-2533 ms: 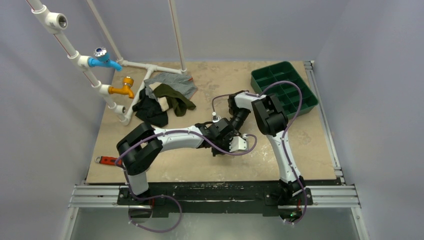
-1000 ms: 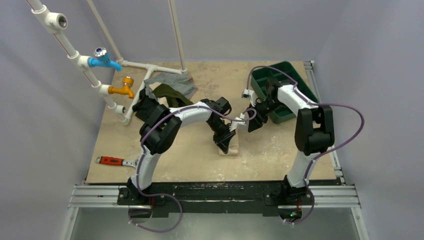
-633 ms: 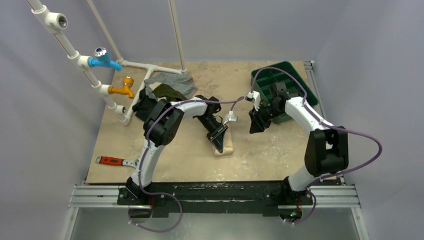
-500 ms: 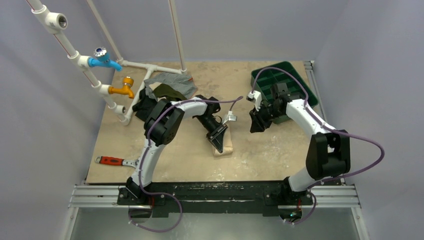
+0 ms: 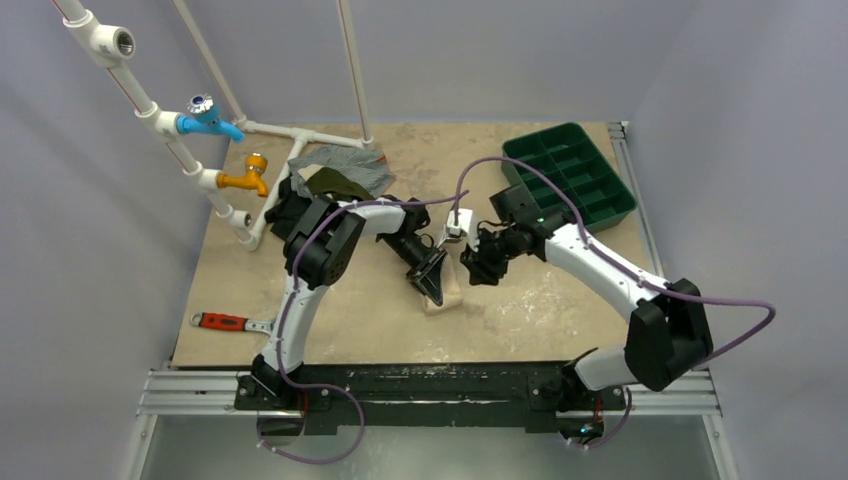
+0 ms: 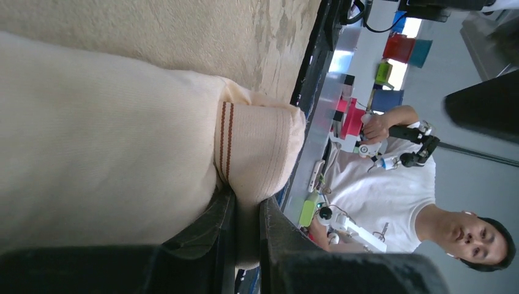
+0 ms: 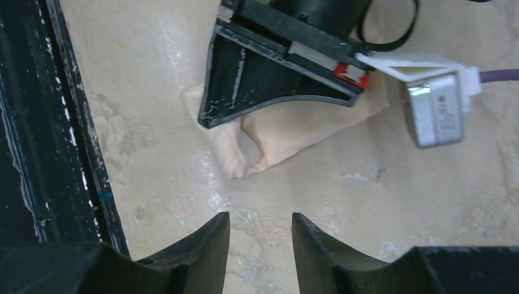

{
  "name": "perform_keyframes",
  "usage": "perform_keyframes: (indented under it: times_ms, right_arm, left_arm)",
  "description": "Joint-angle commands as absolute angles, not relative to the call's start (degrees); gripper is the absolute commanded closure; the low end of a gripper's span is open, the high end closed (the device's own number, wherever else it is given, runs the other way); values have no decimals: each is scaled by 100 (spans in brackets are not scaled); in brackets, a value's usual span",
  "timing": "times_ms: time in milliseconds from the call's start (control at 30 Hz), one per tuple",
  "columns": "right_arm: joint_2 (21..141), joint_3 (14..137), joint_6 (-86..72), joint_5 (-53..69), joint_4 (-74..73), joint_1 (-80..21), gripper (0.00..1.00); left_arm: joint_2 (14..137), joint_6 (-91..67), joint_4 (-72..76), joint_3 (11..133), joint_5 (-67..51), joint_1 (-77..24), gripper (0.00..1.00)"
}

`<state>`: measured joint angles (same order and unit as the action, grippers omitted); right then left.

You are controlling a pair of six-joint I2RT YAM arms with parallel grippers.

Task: Roll the underwear
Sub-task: Roll the underwear to the center of the board.

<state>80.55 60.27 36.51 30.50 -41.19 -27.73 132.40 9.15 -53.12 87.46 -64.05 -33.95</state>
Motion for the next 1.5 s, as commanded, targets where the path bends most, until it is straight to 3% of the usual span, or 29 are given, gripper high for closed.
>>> perform_keyframes:
  times_ms: [0, 767, 900, 1000, 1067, 1233, 1467]
  right_arm:
    - [8231, 5880, 3807, 2306, -3657, -3359, 57]
    - [9326, 5623, 4386, 1193, -2680, -4877, 53]
    - [9511, 5625, 4381, 1241, -2604, -5035, 56]
    - [9624, 5625, 4366, 1248, -2599, -5162, 67]
    - [9698, 5634, 4352, 1259, -2649, -5252, 80]
    - [9840, 5617, 4293, 1263, -2795, -5446, 100]
    - [9917, 5607, 4190, 1243, -2938, -5527, 100]
  left_arm:
    - [13486, 880, -5003, 8574, -5698, -3323, 100]
    - [13891, 910, -5406, 8894, -5880, -3315, 100]
    - [13904, 910, -5420, 8897, -5882, -3318, 100]
    - [13918, 897, -5458, 8936, -5888, -3305, 100]
    - [13946, 897, -5545, 9001, -5889, -3297, 96]
    - [13959, 879, -5719, 9125, -5890, -3211, 79]
    - [13860, 821, -5857, 9211, -5800, -3046, 58]
